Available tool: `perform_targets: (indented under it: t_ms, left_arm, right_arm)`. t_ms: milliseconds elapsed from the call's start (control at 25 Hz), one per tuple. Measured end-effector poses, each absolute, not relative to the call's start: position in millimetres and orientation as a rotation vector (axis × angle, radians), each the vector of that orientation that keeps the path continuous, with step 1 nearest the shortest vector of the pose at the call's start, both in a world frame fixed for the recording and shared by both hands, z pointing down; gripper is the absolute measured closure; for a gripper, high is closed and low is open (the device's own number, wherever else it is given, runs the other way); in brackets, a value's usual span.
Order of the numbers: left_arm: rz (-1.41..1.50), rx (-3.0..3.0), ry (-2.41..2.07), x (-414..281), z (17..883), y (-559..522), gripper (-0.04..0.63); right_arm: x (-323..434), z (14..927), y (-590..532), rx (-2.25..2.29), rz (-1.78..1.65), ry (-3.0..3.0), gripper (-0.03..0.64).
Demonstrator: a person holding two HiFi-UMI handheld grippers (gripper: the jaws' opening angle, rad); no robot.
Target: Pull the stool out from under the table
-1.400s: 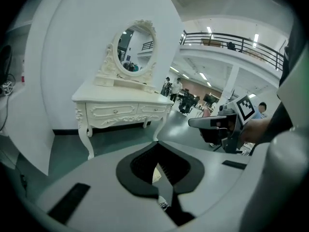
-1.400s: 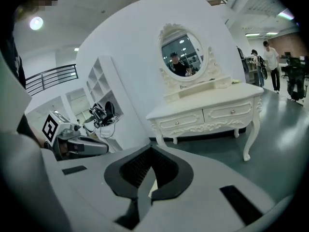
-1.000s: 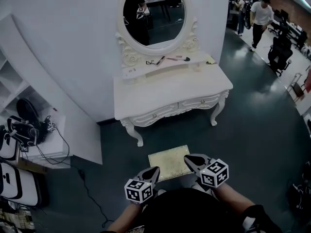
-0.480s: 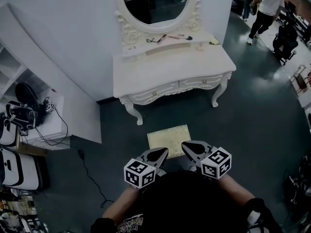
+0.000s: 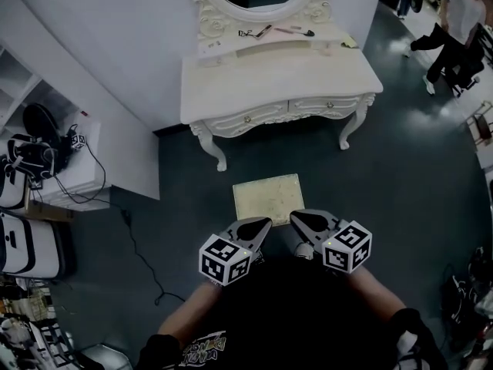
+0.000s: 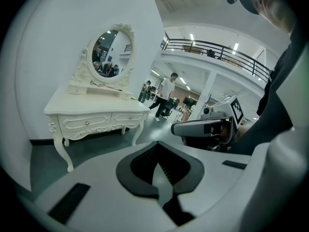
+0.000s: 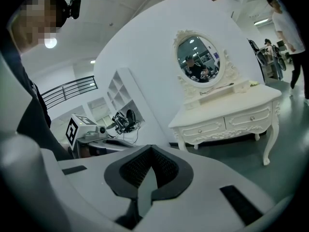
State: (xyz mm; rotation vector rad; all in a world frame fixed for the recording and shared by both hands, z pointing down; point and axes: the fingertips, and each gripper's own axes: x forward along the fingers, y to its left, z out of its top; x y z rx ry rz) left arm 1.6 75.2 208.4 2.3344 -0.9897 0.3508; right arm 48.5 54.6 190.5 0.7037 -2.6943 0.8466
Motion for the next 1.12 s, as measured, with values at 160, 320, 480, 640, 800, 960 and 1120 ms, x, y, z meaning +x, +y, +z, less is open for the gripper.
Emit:
perform_targets:
  t_ms: [160,320,480,640,800,960,1120]
  left_arm:
    - [0.348,2.331,-0.993,1.8,208.9,80.7,0.588]
    - [0.344,2.33,-1.005,0.0,205.7,79.6,0.588]
    - [0.35,2.33,-1.012,-1.7,206.1,79.8,0.588]
    - [0.347,2.323,-1.015,-4.6,208.4,81.7,0.588]
    - [0.346,2.321,-1.017,-5.0,210.9,82.5,0.588]
    - [0.346,2.321,-1.021,-6.1,211.6,83.0,0.588]
    - [0.348,2.322,-1.022,-5.7,210.7,84.1,0.588]
  right_arm:
    - [50.4,189.7,58.2,0.705,0.852,-2.701,0.589]
    - [49.8,186.8,57.5,0.705,0.854,-2.706,0.589]
    - [48.2,186.7,58.0,0.702,0.85,-2.707,0.589]
    - [44.4,188.6,59.4,0.693,0.846,-2.703,0.589]
    - [41.2,190.9,60.8,0.678,0.835,-2.701,0.589]
    - [41.0,192.1,60.3,0.683,0.844,-2.701,0.589]
    - [42.0,191.9,61.0,0.689,0.847,-2.7,0.589]
